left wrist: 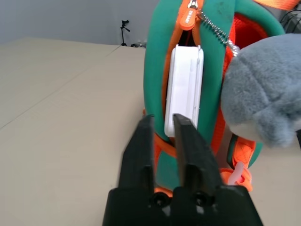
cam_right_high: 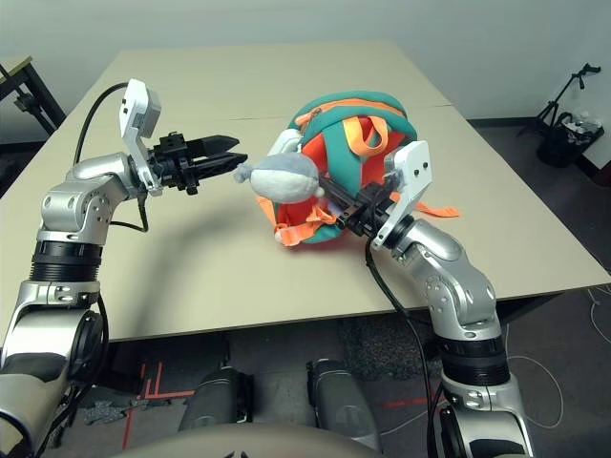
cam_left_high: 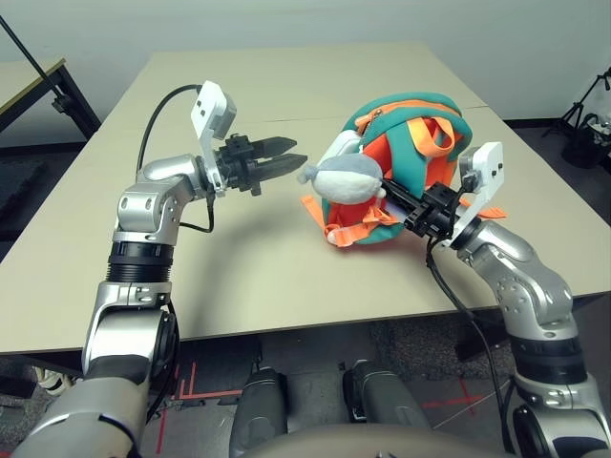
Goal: Put the pencil case into the backpack and zip it.
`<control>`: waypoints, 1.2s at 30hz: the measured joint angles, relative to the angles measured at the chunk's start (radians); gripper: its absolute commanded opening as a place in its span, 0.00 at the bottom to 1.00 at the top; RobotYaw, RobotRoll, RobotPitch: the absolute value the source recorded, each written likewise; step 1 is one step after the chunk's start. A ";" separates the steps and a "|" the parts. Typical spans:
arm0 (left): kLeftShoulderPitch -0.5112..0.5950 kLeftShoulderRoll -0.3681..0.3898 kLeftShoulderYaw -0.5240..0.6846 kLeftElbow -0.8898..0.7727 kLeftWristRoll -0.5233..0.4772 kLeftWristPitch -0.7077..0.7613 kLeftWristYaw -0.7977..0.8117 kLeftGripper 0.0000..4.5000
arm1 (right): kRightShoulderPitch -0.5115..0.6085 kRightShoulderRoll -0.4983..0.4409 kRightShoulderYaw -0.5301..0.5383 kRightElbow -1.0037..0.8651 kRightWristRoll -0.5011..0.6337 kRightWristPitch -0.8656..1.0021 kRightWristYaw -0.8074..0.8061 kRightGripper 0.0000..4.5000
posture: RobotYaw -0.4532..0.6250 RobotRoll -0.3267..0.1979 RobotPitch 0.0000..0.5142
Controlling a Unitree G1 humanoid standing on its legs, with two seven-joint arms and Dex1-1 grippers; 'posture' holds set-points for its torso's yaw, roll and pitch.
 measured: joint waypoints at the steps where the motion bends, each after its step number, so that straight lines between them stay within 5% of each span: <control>1: 0.000 -0.008 0.001 -0.001 -0.001 -0.002 0.008 0.00 | -0.002 0.000 0.000 0.002 -0.001 -0.002 0.001 0.03 | 0.27 0.62 0.00; 36: -0.160 -0.294 -0.104 0.359 0.057 -0.218 0.015 0.00 | 0.002 0.000 -0.002 0.003 -0.030 -0.017 0.005 0.03 | 0.23 0.62 0.00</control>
